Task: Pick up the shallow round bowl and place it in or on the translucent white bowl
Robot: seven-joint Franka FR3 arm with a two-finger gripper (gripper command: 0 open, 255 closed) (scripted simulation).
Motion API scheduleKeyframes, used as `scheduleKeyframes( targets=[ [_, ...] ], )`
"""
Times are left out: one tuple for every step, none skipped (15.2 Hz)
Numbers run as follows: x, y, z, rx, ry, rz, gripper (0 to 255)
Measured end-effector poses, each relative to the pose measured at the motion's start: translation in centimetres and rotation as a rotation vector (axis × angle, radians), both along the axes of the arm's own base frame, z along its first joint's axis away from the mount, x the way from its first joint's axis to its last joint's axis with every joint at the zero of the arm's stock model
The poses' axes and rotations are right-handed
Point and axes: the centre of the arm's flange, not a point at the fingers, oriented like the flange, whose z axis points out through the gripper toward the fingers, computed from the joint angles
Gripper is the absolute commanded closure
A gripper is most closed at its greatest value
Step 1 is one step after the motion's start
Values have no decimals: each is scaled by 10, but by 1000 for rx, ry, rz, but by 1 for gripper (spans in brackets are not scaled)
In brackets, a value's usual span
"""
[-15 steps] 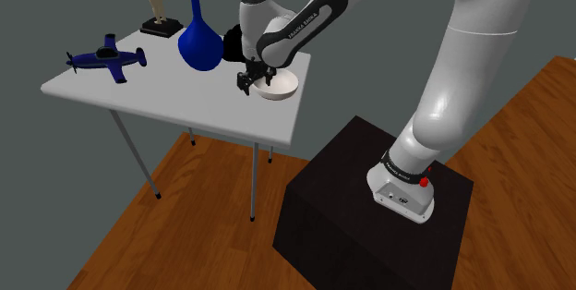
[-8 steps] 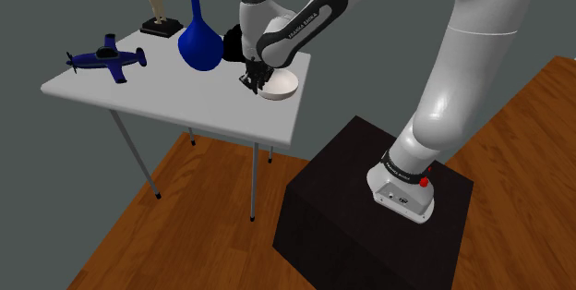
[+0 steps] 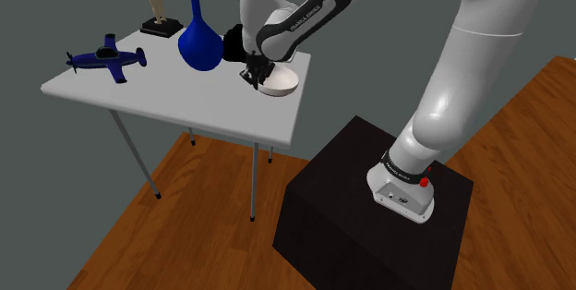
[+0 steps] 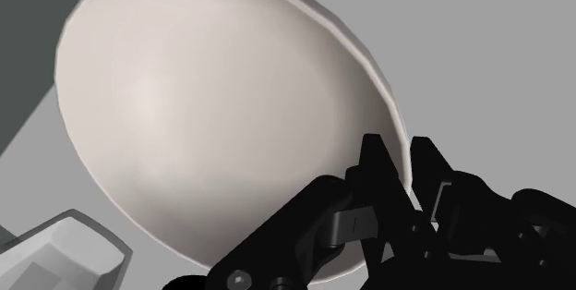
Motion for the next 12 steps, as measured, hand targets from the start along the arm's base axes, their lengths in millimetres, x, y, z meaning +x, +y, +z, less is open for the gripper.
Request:
scheduleKeyframes(
  targets=[
    [0,0,4,0,0,0,255],
    [1,0,11,0,0,0,255],
    [2,0,16,0,0,0,255],
    [2,0,21,0,0,0,255],
    [1,0,27,0,0,0,255],
    [2,1,32,0,0,0,255],
    [2,1,37,0,0,0,255],
    [2,1,43,0,0,0,255],
    [2,1,48,0,0,0,255],
    [2,1,53,0,0,0,255],
    [2,0,57,0,0,0,255],
    [2,0,62,0,0,0,255]
  ],
)
